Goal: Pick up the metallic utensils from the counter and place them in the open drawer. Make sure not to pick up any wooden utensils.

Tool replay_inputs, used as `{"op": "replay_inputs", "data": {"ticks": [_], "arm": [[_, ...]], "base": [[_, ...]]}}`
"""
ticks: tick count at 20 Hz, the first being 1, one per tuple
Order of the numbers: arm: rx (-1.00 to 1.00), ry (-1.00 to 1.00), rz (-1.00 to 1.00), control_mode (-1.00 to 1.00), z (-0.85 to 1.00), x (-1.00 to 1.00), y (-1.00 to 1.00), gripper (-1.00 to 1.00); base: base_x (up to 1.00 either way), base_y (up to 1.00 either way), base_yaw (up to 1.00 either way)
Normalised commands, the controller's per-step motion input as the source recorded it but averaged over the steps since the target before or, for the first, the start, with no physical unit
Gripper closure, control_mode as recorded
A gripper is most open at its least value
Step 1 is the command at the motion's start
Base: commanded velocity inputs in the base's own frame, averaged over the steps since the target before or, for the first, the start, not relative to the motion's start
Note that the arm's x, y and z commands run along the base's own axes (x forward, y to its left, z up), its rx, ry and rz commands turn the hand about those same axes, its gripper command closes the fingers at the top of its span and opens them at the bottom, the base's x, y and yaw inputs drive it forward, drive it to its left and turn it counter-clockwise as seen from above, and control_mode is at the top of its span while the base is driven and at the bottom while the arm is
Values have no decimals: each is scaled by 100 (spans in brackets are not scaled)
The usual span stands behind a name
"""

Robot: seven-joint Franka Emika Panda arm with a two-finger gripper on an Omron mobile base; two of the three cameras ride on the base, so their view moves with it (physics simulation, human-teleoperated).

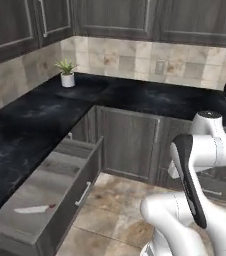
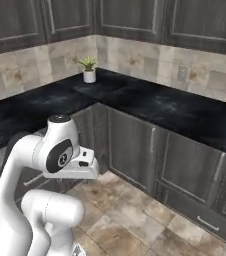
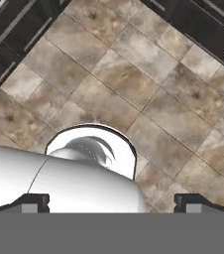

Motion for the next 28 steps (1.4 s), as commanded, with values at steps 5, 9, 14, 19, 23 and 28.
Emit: {"op": "replay_inputs", "data": {"ticks": [5,9,14,19,23,28], "arm": [[0,0,0,100,0,0,0,-100],[0,0,0,100,0,0,0,-100],[0,0,0,100,0,0,0,-100],[0,0,0,100,0,0,0,-100],[0,0,0,100,0,0,0,-100],[0,0,0,100,0,0,0,-100]], "base": [[0,0,-89],[0,0,-88],[4,0,-83],[3,0,-82],[4,0,-83],[6,0,-82]]}}
